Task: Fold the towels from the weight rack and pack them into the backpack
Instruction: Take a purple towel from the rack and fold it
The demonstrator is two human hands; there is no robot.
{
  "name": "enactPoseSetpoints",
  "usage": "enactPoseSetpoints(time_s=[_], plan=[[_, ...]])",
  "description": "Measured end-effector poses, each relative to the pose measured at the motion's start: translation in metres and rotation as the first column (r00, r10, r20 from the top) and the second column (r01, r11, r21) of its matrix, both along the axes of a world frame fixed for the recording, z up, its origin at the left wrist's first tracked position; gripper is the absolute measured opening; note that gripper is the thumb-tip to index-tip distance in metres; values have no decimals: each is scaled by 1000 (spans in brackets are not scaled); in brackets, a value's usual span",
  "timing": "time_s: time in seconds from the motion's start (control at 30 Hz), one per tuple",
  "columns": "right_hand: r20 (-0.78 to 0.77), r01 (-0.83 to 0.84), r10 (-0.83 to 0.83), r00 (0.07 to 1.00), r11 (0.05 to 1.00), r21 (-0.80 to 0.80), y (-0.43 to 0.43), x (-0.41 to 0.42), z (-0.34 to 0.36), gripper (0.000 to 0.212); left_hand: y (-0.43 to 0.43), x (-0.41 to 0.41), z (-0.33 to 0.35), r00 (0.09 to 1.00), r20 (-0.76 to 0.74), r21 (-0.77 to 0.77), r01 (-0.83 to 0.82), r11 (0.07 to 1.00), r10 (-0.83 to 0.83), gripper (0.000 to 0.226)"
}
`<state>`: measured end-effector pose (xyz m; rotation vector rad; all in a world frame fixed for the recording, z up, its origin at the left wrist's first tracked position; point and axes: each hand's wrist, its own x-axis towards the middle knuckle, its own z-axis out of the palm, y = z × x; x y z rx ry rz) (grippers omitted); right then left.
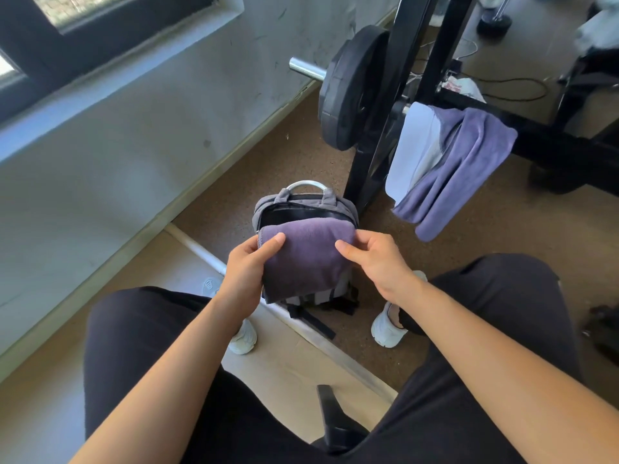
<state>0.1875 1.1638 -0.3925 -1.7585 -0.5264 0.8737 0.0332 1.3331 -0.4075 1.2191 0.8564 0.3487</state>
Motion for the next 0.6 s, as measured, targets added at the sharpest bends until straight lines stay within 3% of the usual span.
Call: enactPoseSetpoints(time_s=[0.1,0.2,0.27,0.4,0.53,0.6], plan=[[164,49,-49,985,999,2,0,0,-6,11,0,0,1,999,10,-62,-42,997,42,20],[359,71,-55,932,997,-32,0,8,-16,12,-1,-1,1,994,24,48,-111,993,110,30],[406,33,-18,914,999,-29,0,12,-12,16,2,-2,4,989,47,133,-147,980,142,31],[152,23,-45,987,990,142,0,5,2,21,2,-2,7,991,128,162,-55,985,34,26],[-59,94,-85,995,981,171,0,2,0,26,0,-1,4,995,102,238,-29,971,5,32],[-236,98,-52,970,977,188,1,5,0,24,0,-2,5,992,125,209,-2,978,-25,12]])
